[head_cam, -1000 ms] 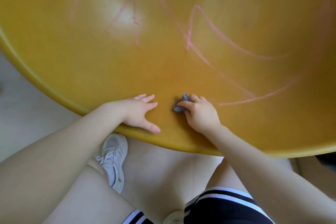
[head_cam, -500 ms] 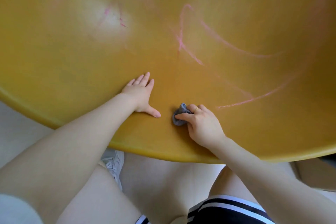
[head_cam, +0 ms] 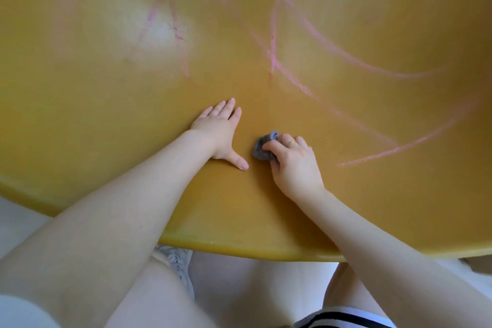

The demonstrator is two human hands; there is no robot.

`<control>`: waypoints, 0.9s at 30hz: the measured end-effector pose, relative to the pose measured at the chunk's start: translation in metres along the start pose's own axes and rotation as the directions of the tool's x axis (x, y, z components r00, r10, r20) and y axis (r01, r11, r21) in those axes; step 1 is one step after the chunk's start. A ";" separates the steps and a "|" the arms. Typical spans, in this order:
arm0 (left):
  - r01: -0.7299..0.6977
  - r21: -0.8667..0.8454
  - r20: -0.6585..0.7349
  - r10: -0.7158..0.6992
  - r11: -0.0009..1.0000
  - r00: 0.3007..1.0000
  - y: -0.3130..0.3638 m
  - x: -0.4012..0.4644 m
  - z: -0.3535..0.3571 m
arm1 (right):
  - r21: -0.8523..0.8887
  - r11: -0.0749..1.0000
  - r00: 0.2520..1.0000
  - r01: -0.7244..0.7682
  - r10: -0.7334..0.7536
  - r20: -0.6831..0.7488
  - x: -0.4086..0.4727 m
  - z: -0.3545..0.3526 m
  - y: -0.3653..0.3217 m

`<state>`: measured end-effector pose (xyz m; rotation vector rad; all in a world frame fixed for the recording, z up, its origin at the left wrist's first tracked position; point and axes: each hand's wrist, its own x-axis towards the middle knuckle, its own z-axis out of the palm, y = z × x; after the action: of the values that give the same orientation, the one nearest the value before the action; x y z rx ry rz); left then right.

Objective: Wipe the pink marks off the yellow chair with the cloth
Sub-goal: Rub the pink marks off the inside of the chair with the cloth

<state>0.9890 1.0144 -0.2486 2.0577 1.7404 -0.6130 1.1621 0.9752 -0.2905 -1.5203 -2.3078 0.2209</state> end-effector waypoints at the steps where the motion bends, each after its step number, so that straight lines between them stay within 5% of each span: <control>1: -0.007 -0.004 -0.003 0.007 1.000 1.000 -0.001 0.001 0.000 | 0.029 0.998 0.998 0.058 -0.058 0.022 -0.002 0.000 0.000; 5: 0.025 -0.012 -0.046 -0.025 1.000 0.999 -0.003 0.000 0.001 | 0.015 0.995 0.995 0.098 -0.099 0.033 0.026 0.004 0.017; 9: 0.084 -0.013 -0.091 -0.085 0.996 0.992 -0.006 0.006 0.004 | -0.174 0.975 0.991 -0.135 0.134 -0.022 0.090 0.016 0.028; 14: 0.070 -0.045 -0.081 -0.073 0.997 0.994 -0.007 0.008 0.006 | -0.079 0.930 0.933 -0.359 0.356 -0.051 0.123 0.018 0.014; 18: 0.059 -0.055 -0.078 -0.063 0.997 0.995 -0.008 0.012 0.006 | -0.018 0.996 0.996 -0.083 0.083 0.013 0.066 0.014 -0.004; 22: 0.052 -0.063 -0.084 -0.057 0.997 0.995 -0.008 0.013 0.004 | -0.020 0.990 0.983 0.137 -0.133 0.128 0.045 0.003 0.005; 24: 0.059 -0.057 -0.078 -0.064 0.997 0.995 -0.008 0.013 0.004 | -0.130 0.984 0.983 0.119 -0.097 0.158 0.070 -0.001 0.023; 27: 0.071 -0.039 -0.060 -0.074 0.997 0.995 -0.006 0.014 0.004 | -0.259 0.959 0.989 -0.115 0.134 0.057 0.120 -0.004 0.049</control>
<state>0.9850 1.0250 -0.2595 2.0158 1.8542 -0.5394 1.1636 1.1041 -0.2765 -1.8140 -2.3742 0.0113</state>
